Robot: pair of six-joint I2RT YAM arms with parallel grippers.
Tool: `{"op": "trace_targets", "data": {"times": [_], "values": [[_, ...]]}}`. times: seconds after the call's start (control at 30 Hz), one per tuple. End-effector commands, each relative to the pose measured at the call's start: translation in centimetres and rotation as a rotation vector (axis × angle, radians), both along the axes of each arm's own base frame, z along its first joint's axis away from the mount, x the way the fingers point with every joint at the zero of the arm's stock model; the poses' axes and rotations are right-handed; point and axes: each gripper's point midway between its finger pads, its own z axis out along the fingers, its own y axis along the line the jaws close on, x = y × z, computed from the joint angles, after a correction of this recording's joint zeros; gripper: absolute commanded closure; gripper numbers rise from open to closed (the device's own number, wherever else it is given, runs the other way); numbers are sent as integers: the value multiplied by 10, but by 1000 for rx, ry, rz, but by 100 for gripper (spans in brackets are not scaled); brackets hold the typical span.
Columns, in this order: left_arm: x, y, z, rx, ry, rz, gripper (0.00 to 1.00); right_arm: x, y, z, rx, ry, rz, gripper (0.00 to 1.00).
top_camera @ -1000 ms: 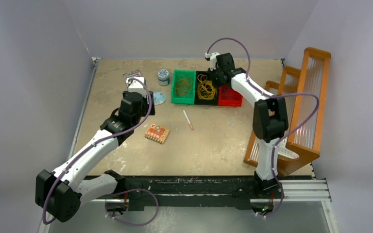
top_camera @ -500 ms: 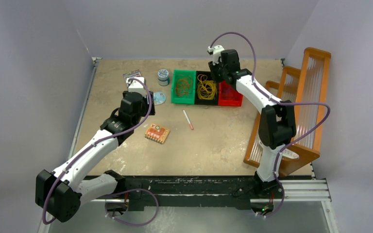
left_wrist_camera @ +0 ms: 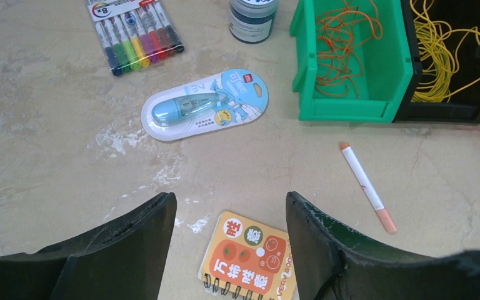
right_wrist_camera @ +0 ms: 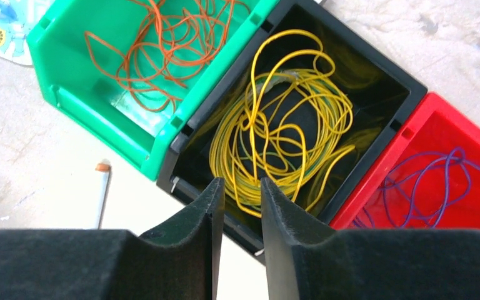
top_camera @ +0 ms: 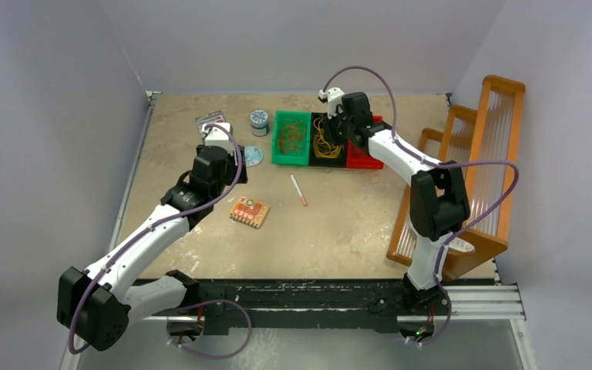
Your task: Untangle the cables
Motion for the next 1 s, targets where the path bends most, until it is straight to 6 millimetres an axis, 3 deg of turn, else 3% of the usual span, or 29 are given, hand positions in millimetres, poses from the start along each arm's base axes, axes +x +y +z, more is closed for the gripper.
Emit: {"op": "trace_targets", "data": {"times": [0.0,0.1,0.23,0.37,0.63,0.77,0.97], "values": [[10,-4,33,-86,-83,21,36,-7,9,76,156,-190,23,68],[10,-3,42,-153,-124,62,36,-25,8,118,271,-332,31,63],[9,0,53,-244,-183,107,36,-58,-6,173,360,-526,25,56],[7,13,60,-306,-239,195,34,-85,-26,204,383,-620,-19,45],[2,40,62,-266,-245,331,32,-128,-79,248,443,-771,-216,22],[-1,46,62,-248,-238,354,31,-143,-97,261,465,-827,-283,2],[-9,55,69,-217,-265,365,30,-168,-125,281,486,-903,-377,1]]}}
